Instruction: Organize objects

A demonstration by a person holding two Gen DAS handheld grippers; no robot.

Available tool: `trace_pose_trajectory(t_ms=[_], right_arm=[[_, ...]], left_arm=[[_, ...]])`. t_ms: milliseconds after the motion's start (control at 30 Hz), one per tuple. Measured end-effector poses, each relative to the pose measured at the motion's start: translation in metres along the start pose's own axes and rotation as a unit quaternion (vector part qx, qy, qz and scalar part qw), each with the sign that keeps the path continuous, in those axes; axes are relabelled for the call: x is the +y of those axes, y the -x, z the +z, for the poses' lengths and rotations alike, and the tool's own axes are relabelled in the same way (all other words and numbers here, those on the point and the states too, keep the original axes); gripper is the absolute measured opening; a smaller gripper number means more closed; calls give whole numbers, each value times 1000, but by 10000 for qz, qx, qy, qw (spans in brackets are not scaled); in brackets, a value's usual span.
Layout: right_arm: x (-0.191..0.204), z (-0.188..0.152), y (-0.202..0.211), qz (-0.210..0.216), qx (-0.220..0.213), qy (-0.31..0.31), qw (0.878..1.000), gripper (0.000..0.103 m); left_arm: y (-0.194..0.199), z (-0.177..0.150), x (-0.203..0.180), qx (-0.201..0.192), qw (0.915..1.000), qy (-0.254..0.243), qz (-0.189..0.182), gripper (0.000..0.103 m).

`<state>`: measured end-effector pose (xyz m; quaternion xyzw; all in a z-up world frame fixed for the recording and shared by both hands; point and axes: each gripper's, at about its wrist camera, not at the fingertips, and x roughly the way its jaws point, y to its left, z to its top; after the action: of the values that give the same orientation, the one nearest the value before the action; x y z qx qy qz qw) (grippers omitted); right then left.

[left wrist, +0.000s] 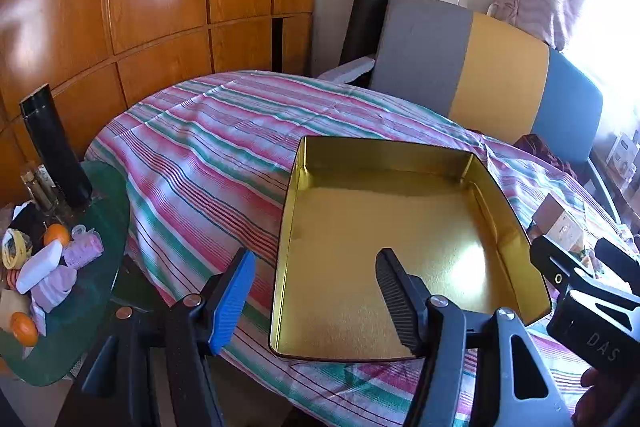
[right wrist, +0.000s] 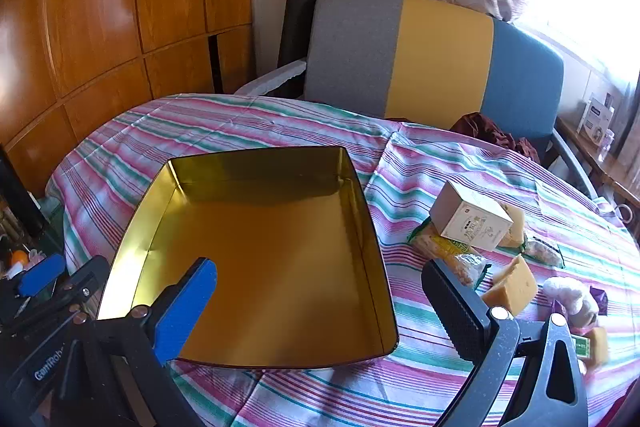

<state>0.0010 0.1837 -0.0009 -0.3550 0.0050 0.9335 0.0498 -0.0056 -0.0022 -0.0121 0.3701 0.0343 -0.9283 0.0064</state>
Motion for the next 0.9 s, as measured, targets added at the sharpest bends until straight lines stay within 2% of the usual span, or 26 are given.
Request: trace_pose_trajectory(t_ms=[900], right_arm=[[-12,0,3,25,-137,-36,9999,103]], left_arm=[[3,3,-16,-28,9999,-137,-72,64]])
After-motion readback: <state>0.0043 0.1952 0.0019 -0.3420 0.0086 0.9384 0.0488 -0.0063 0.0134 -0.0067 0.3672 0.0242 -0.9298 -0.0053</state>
